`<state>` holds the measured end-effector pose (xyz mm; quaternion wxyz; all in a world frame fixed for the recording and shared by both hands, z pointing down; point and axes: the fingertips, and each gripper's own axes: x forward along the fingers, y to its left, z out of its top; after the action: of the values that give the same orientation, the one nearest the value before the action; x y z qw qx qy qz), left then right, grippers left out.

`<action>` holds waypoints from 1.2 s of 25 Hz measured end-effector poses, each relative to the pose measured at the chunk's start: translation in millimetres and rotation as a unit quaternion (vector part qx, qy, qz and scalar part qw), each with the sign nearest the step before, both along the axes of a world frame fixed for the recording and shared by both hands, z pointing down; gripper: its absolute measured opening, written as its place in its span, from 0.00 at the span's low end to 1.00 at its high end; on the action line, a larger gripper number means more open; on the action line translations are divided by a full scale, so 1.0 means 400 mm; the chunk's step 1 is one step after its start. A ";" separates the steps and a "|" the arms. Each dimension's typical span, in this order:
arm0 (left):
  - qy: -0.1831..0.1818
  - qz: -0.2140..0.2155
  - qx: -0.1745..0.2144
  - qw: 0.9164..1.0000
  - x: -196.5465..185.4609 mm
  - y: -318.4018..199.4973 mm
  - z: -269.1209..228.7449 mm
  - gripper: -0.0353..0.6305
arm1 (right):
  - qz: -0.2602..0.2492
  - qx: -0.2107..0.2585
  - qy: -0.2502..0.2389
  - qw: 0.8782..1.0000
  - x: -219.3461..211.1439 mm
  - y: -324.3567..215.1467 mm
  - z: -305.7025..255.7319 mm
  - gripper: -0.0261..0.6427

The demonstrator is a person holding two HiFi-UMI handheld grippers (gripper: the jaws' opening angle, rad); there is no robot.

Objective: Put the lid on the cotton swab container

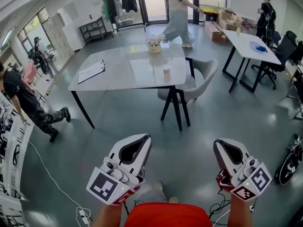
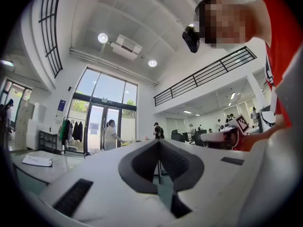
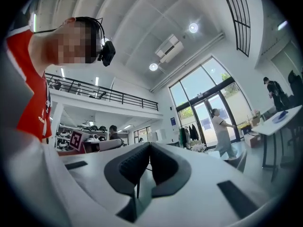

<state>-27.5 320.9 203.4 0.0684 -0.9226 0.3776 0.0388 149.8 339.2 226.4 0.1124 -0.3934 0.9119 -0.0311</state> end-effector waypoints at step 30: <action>-0.032 0.008 -0.026 0.999 -0.123 -0.893 0.179 0.07 | 0.031 -0.019 0.054 0.998 -0.108 -0.887 0.097 0.06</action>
<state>-76.7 -36.1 275.1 0.0557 -0.9278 0.3688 -0.0001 106.8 -15.7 265.2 0.0567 -0.4245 0.9034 -0.0238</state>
